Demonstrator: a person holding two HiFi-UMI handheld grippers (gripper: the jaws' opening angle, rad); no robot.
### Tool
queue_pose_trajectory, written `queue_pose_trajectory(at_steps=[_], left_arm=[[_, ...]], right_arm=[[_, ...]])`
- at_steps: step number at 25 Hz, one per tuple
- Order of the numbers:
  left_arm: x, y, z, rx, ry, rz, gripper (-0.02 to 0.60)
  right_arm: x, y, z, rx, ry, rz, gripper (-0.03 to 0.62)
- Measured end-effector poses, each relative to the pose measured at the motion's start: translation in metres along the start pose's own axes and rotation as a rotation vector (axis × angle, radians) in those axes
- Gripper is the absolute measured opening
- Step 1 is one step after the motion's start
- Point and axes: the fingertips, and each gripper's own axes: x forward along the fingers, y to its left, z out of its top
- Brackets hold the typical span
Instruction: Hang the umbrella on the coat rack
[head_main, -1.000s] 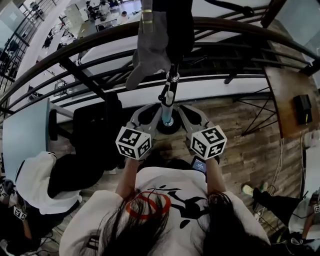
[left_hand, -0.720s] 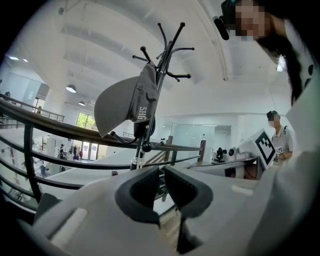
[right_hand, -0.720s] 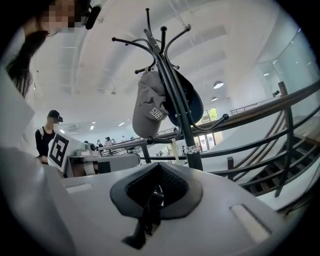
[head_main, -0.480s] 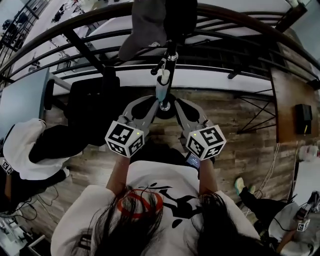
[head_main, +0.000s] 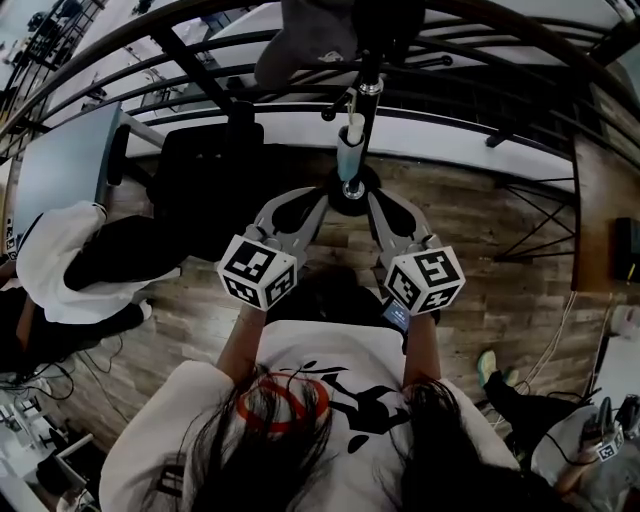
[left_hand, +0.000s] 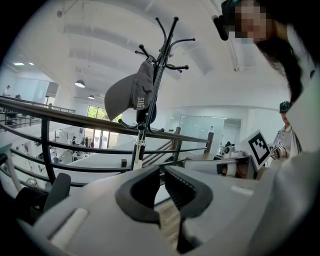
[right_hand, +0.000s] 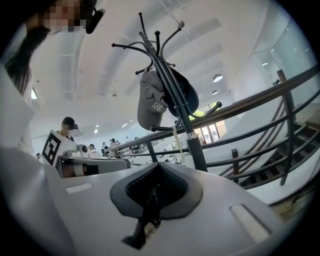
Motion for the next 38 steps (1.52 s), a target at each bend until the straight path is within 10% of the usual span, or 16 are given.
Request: queue_pose_trajectory(at_steps=[38], left_arm=[[-0.279, -0.038, -0.079, -0.001, -0.034, -0.080, 0.023]], right_arm=[[-0.075, 0.267, -0.101, -0.052, 0.025, -0.029, 0.006]])
